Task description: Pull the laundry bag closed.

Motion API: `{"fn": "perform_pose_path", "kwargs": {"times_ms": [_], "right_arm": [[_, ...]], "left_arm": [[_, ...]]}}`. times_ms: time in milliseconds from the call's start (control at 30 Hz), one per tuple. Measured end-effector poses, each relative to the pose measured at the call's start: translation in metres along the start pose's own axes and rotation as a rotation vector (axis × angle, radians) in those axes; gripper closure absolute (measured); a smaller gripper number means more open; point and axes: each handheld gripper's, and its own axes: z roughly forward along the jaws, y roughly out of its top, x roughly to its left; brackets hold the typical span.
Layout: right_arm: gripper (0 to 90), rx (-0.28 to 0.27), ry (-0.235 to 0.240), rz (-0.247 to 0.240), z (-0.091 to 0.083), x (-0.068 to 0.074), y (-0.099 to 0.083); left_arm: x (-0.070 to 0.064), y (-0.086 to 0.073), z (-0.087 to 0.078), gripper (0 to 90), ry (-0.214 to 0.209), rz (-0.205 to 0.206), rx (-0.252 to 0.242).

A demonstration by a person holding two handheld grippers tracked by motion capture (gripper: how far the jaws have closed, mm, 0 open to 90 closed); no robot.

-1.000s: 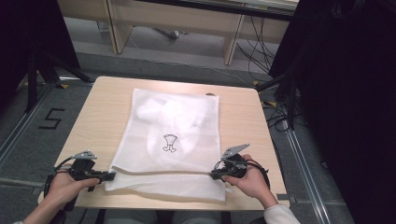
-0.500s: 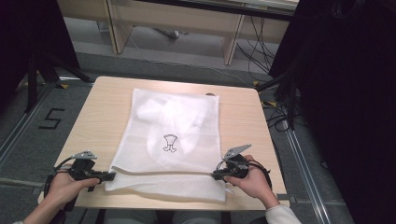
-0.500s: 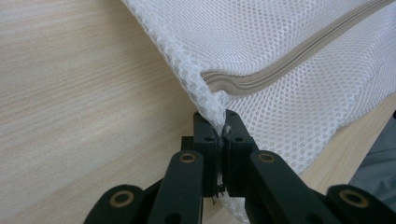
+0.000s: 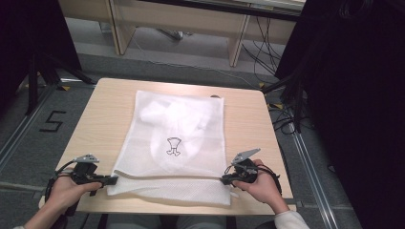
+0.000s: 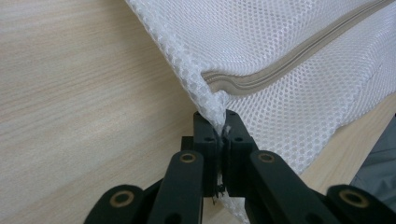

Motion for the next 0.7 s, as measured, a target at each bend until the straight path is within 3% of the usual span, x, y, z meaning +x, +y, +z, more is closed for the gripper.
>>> {"fn": "perform_pose_path", "kwargs": {"times_ms": [267,367,700], "right_arm": [[82.6,0.007,0.004,0.001,-0.0009,-0.0032,-0.0042],[82.7,0.016,0.005,0.032,-0.0028,-0.0017,-0.0067],[82.6,0.031,-0.014,0.031,0.0001,-0.0007,-0.0066]], "left_arm": [[0.0,-0.0002,0.0003,85.8,-0.002,-0.008,-0.007],[-0.0002,-0.0001,0.0003,85.9,-0.004,-0.007,-0.005],[0.0,-0.0008,0.0013,85.8,-0.008,-0.003,-0.008]]}}
